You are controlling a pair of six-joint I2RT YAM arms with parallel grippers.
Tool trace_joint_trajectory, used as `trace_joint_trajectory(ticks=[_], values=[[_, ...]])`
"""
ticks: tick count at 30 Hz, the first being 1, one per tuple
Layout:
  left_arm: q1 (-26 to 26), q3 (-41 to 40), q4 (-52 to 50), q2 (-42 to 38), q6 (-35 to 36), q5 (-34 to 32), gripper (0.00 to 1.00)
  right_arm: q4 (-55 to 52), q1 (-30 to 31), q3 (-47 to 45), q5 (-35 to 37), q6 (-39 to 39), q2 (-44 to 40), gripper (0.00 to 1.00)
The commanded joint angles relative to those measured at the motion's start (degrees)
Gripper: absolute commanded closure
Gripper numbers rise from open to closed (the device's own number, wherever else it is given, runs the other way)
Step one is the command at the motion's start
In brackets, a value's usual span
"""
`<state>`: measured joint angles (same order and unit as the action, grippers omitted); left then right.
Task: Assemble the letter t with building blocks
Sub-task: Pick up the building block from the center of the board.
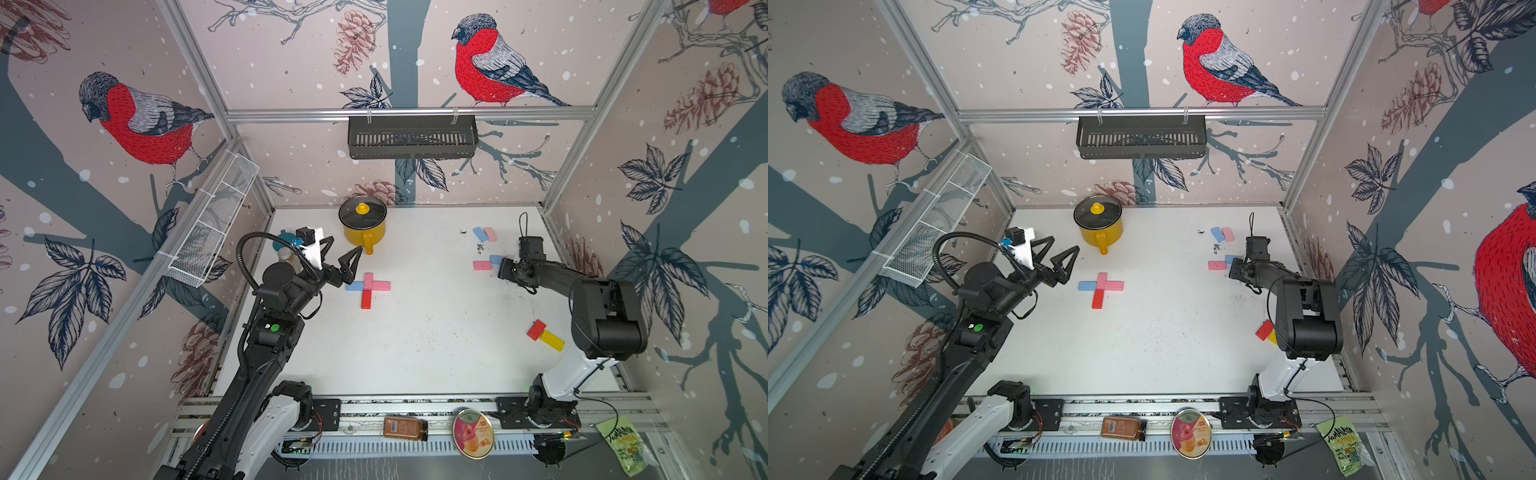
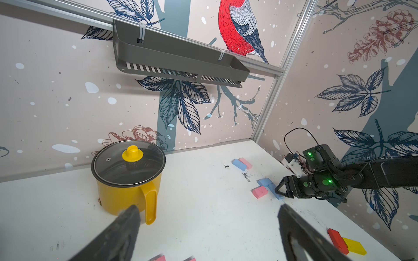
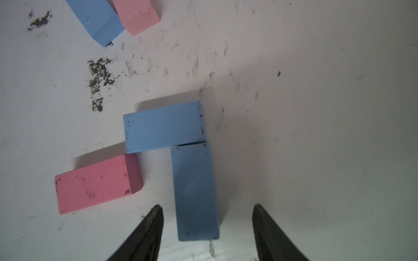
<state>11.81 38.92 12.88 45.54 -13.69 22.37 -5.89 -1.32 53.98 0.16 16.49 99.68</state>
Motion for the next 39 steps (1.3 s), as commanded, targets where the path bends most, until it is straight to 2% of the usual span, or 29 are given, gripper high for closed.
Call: trace_joint_trajectory(ticks=[1, 9, 13, 20, 25, 34, 39], values=[[0.1, -0.1, 2.2, 0.2, 0.2, 0.0, 0.05, 0.5, 0.3, 0.6, 1.9, -0.3, 0.8, 0.39], [0.1, 0.0, 1.9, 0.8, 0.2, -0.1, 0.06, -0.2, 1.8, 0.5, 4.1, -1.1, 2.3, 0.48], [0.1, 0.1, 1.8, 1.0, 0.2, -0.3, 0.06, -0.7, 2.2, 0.7, 4.4, -1.2, 2.8, 0.56], [0.1, 0.2, 1.6, 1.5, 0.2, -0.2, 0.06, -0.3, 2.4, 0.3, 5.7, -1.5, 3.0, 0.61], [0.1, 0.2, 1.6, 1.7, 0.1, -0.3, 0.06, -0.4, 2.6, 0.3, 5.2, -1.7, 2.8, 0.69], [0.1, 0.0, 2.1, 2.7, -0.3, 0.3, 0.06, 1.2, 2.7, -1.4, 1.8, -1.4, -4.2, 0.82], [0.3, -0.1, 2.5, 3.3, -0.9, 1.0, 0.06, 1.0, 3.3, -2.5, 0.3, -1.0, -11.1, 0.83]])
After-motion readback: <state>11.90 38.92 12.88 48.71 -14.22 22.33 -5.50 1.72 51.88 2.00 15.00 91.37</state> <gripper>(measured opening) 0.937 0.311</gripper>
